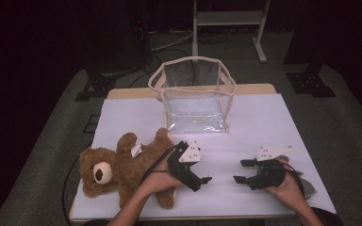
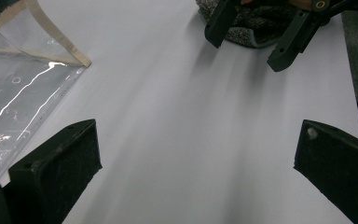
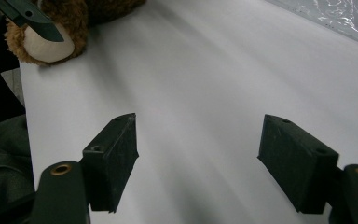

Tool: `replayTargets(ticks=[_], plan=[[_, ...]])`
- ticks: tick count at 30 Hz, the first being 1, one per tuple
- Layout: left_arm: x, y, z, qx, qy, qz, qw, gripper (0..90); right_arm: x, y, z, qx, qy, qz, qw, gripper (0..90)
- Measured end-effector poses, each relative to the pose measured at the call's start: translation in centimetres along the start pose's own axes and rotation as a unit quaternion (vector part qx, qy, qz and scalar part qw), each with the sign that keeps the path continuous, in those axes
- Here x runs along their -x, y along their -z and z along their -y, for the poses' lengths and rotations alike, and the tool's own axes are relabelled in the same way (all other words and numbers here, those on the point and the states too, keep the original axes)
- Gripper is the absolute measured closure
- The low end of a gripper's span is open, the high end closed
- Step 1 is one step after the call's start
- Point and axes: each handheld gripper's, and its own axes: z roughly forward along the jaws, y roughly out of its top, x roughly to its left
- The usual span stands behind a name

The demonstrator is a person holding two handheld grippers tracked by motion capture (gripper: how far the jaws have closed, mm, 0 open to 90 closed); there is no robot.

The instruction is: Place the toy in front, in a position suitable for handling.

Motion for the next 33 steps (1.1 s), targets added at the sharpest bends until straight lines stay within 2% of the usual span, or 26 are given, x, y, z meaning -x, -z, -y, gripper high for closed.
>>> replayTargets(ticks=[4, 10, 14, 16, 22, 24, 26, 28, 29, 31, 33], plan=[[0.0, -0.1, 0.0, 0.002, 0.005, -0.001, 1.0000, 0.0, 0.1, -0.1, 0.1, -0.002, -0.003, -0.002, 1.0000, 26.6], [0.1, 0.0, -0.1, 0.006, 0.003, 0.003, 1.0000, 0.0, 0.1, 0.0, 0.2, -0.001, -0.005, -0.005, 1.0000, 26.5], [0.5, 0.4, -0.4, 0.006, -0.012, 0.014, 0.9998, 0.0, -0.1, 0.0, 0.2, -0.002, -0.003, -0.006, 1.0000, 26.5], [0.6, 0.6, -0.5, 0.009, -0.011, 0.016, 0.9998, 0.0, -0.2, 0.0, 0.2, -0.002, -0.001, -0.007, 1.0000, 26.5], [1.1, 1.7, -1.1, 0.015, -0.030, 0.019, 0.9993, 0.0, -0.5, -0.2, 0.1, -0.004, 0.002, -0.011, 0.9999, 26.5], [1.2, 2.1, -1.3, 0.015, -0.035, 0.021, 0.9990, 0.0, -0.3, -0.2, 0.2, -0.003, -0.004, -0.019, 0.9998, 26.5], [1.5, 2.8, -1.4, 0.014, -0.050, 0.022, 0.9984, 0.0, -0.1, -0.1, 0.1, 0.002, -0.015, -0.032, 0.9994, 26.6], [1.5, 3.3, -1.4, 0.017, -0.050, 0.026, 0.9982, 0.0, -0.1, 0.0, 0.1, 0.002, -0.016, -0.032, 0.9994, 26.6], [1.3, 4.0, -1.4, 0.012, -0.059, 0.022, 0.9979, 0.0, 0.0, -0.1, 0.1, 0.002, -0.017, -0.035, 0.9992, 26.6], [1.1, 4.3, -1.3, 0.015, -0.059, 0.020, 0.9980, 0.0, 0.0, -0.1, 0.1, 0.000, -0.017, -0.036, 0.9992, 26.6], [0.8, 5.3, -1.2, 0.023, -0.056, 0.018, 0.9980, 0.0, -0.2, -0.3, 0.1, -0.003, -0.014, -0.035, 0.9993, 26.6]])
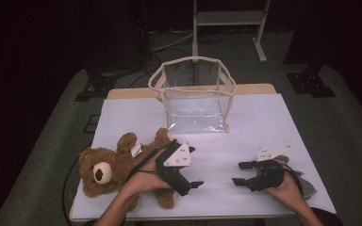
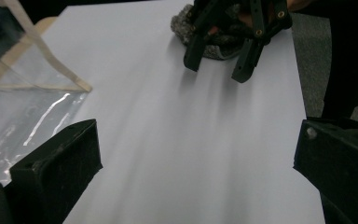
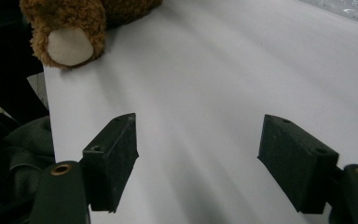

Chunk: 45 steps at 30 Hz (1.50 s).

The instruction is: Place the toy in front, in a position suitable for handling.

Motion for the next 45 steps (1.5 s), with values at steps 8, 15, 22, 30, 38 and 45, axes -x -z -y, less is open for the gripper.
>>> replayTargets(ticks=[8, 15, 22, 30, 38, 45], plan=[[-1.4, 4.4, 1.3, 0.011, -0.002, -0.031, 0.9995, 0.0, -0.4, -0.7, -0.3, -0.008, 0.010, -0.011, 0.9999, 26.7], [-2.5, 8.4, 2.5, 0.014, -0.001, -0.062, 0.9980, 4.9, -1.0, -1.6, -0.5, -0.026, 0.025, -0.012, 0.9993, 26.8], [-3.5, 11.5, 4.2, 0.009, 0.010, -0.099, 0.9950, 5.7, -1.5, -2.3, -1.0, -0.035, 0.030, -0.029, 0.9985, 28.6], [-4.6, 13.6, 5.8, 0.006, 0.021, -0.118, 0.9928, 9.9, -2.6, -3.5, -2.4, -0.037, 0.053, -0.062, 0.9960, 26.3], [-5.8, 14.3, 7.4, 0.005, 0.040, -0.127, 0.9910, 17.9, -4.1, -5.4, -4.6, -0.027, 0.060, -0.123, 0.9902, 23.3], [-6.7, 14.6, 8.7, -0.004, 0.063, -0.127, 0.9898, 19.5, -5.7, -7.2, -6.6, -0.023, 0.081, -0.166, 0.9826, 19.7]])
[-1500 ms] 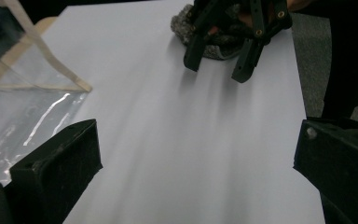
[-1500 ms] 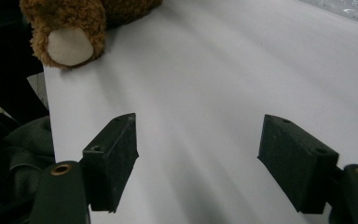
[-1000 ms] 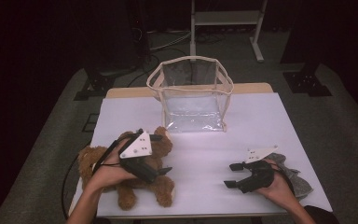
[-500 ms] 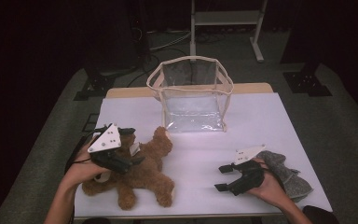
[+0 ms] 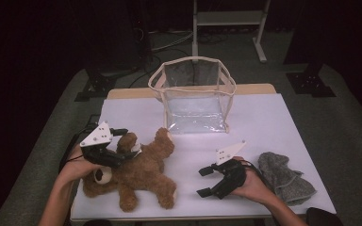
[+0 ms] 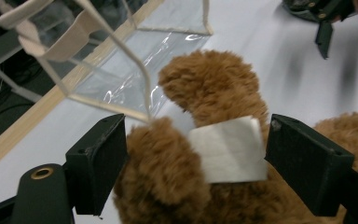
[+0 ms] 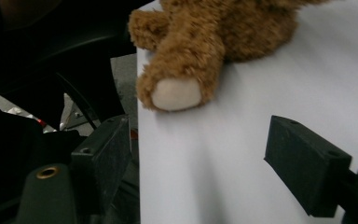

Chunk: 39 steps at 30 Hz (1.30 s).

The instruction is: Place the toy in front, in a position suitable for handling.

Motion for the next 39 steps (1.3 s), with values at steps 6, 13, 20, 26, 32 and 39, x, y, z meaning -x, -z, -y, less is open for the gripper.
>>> replayTargets(ticks=[6, 13, 20, 26, 32, 39], plan=[[-0.9, 0.1, 0.9, -0.009, 0.010, -0.006, 0.9999, 24.9, -0.4, -2.4, -2.1, -0.010, 0.025, -0.020, 0.9994, 17.5], [-1.5, -0.1, 1.9, -0.017, 0.004, -0.002, 0.9998, 53.2, 0.0, -5.1, -2.7, -0.031, 0.035, -0.024, 0.9986, 17.6], [-1.7, -0.5, 1.8, -0.023, 0.009, 0.000, 0.9997, 66.9, 0.1, -7.5, -2.9, -0.052, 0.042, -0.021, 0.9975, 21.4], [-1.6, -0.6, 1.6, -0.031, 0.003, -0.007, 0.9995, 73.0, 0.1, -9.4, -3.3, -0.077, 0.035, -0.016, 0.9963, 40.5], [-1.4, -0.2, 1.6, -0.023, -0.002, -0.020, 0.9995, 75.2, 0.1, -9.8, -3.9, -0.097, 0.023, -0.020, 0.9948, 64.0], [-1.5, 0.5, 1.7, -0.007, 0.008, -0.005, 0.9999, 76.0, -0.2, -9.1, -4.4, -0.094, 0.031, -0.021, 0.9949, 69.5]])
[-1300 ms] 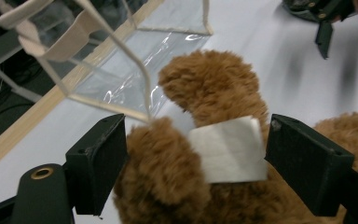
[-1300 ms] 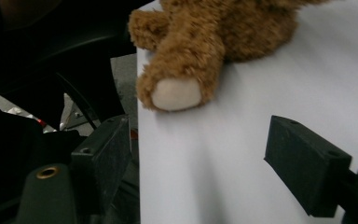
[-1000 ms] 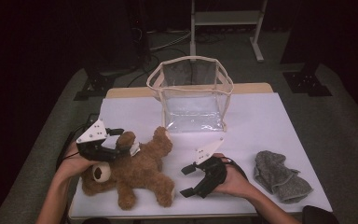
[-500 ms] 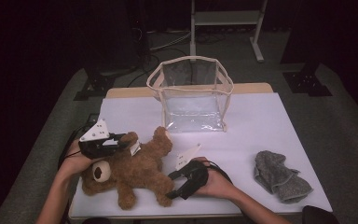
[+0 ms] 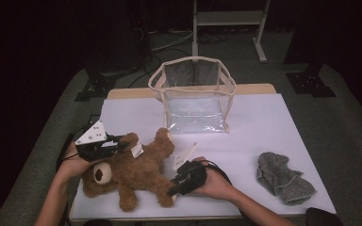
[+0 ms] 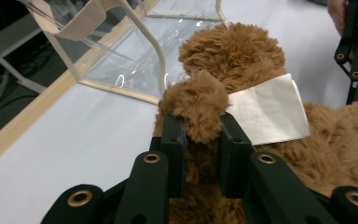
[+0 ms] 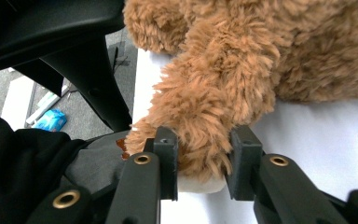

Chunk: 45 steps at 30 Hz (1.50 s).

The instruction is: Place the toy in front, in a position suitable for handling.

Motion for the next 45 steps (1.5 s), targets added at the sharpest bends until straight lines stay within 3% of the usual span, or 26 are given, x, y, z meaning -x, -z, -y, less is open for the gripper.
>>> replayTargets(ticks=[11, 17, 22, 27, 32, 38, 45], plan=[[-0.3, 1.5, -0.7, 0.028, 0.021, -0.010, 0.9993, 76.5, -0.6, 2.2, -1.0, 0.016, 0.011, -0.001, 0.9998, 72.8], [0.2, 1.8, -2.6, 0.046, 0.005, -0.005, 0.9989, 76.7, -1.3, 4.5, -1.2, 0.022, 0.018, 0.004, 0.9996, 73.1], [1.0, 1.3, -4.8, 0.063, -0.016, 0.010, 0.9979, 76.6, -2.7, 7.6, -1.0, 0.030, 0.027, 0.010, 0.9991, 73.0], [2.0, 0.4, -7.3, 0.077, -0.038, 0.026, 0.9960, 76.6, -3.8, 10.6, 0.1, 0.034, 0.032, 0.031, 0.9984, 73.0], [3.0, -1.7, -9.8, 0.082, -0.064, 0.051, 0.9932, 76.6, -4.7, 13.3, 2.0, 0.034, 0.023, 0.047, 0.9980, 73.0], [4.3, -5.1, -12.1, 0.085, -0.081, 0.085, 0.9895, 76.5, -5.3, 16.0, 4.8, 0.030, 0.002, 0.068, 0.9972, 72.9], [6.0, -10.8, -13.7, 0.062, -0.095, 0.144, 0.9831, 76.3, -5.5, 18.3, 9.3, 0.022, -0.039, 0.083, 0.9956, 72.6]])
